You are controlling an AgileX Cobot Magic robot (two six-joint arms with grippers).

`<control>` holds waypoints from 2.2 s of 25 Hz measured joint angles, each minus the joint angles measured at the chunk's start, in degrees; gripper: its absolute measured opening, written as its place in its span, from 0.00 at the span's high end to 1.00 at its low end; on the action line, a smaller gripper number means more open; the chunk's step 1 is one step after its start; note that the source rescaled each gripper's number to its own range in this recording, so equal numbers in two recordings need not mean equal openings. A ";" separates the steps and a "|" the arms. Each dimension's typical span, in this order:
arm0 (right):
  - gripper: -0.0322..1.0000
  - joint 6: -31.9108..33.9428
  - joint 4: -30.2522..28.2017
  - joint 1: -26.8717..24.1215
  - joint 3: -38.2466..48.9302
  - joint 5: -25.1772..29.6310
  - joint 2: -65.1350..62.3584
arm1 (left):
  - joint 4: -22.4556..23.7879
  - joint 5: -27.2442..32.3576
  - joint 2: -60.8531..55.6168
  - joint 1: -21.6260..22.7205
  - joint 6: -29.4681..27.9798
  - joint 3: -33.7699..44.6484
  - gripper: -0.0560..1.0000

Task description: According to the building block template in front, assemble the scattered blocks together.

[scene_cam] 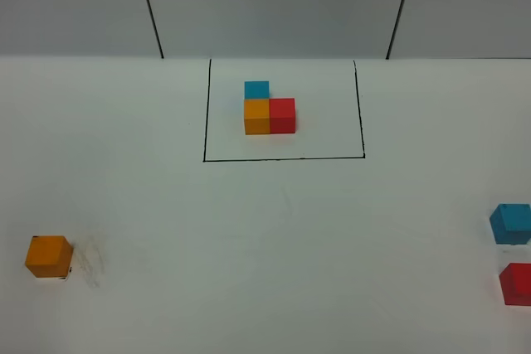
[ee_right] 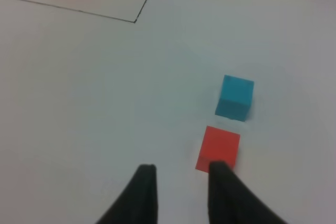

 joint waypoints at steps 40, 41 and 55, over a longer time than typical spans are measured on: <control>0.97 0.00 0.00 0.00 0.00 0.00 0.00 | 3.98 -15.41 48.88 0.00 -7.28 -11.13 0.47; 0.97 0.00 0.00 0.00 0.00 0.00 0.00 | 3.92 -16.30 52.61 0.00 -7.28 -11.15 0.47; 0.97 0.00 0.00 0.00 0.00 0.00 0.00 | 3.07 -30.21 80.03 0.00 -7.45 -11.19 0.47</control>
